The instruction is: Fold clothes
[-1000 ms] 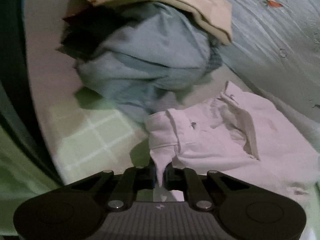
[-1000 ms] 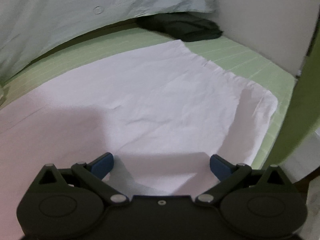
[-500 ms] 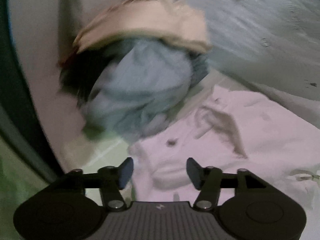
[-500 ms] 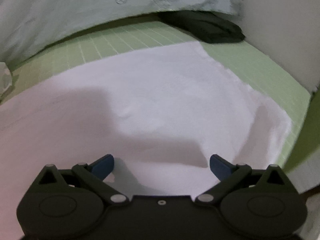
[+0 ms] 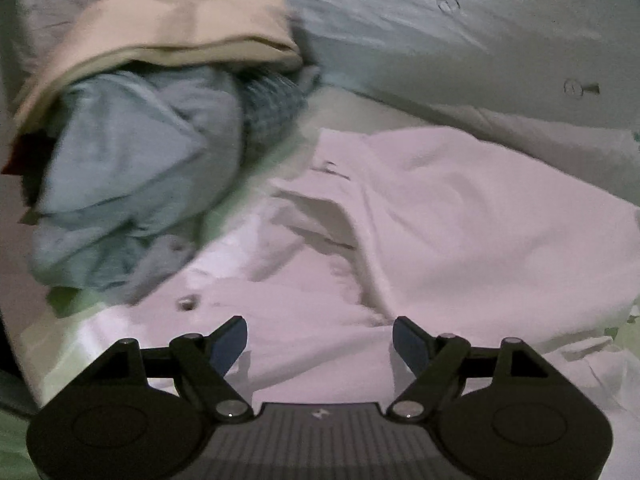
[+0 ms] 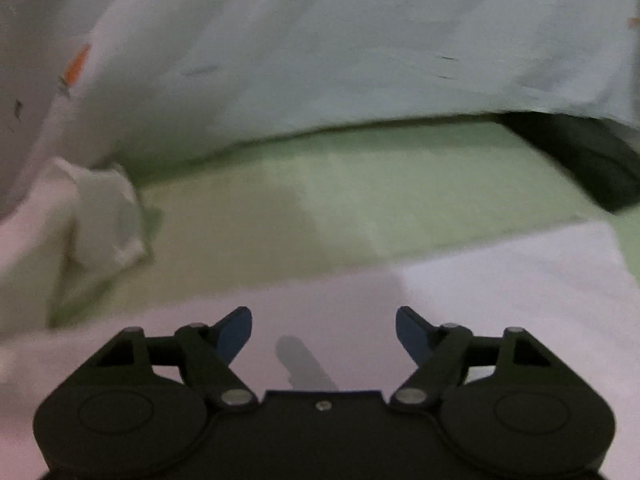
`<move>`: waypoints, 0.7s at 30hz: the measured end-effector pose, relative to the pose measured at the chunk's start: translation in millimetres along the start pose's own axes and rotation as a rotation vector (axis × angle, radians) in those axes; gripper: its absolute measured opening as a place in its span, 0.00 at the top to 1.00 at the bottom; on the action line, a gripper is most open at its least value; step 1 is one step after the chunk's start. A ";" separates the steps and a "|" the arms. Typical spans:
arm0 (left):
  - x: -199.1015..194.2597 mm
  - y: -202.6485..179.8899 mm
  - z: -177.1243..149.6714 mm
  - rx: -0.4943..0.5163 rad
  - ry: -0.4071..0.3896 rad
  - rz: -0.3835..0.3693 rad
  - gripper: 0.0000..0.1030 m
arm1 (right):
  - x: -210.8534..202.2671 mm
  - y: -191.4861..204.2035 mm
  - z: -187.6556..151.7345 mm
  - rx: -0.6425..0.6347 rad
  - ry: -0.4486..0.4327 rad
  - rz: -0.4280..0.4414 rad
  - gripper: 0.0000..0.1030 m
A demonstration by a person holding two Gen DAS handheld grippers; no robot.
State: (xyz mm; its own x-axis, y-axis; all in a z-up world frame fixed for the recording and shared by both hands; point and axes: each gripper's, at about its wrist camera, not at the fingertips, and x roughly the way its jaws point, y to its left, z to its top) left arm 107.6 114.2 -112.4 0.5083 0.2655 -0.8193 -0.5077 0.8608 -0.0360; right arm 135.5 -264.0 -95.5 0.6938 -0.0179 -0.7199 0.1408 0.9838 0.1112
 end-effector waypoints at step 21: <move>67.1 -38.2 22.3 0.105 0.139 -0.053 0.14 | 61.0 130.8 22.5 -0.148 0.073 0.194 0.83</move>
State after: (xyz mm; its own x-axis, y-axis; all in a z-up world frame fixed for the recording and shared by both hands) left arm 176.6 108.8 -153.3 0.4279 0.1622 -0.8891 -0.4034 0.9146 -0.0272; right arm 212.1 -140.5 -109.5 0.6443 0.1818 -0.7428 -0.0989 0.9830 0.1547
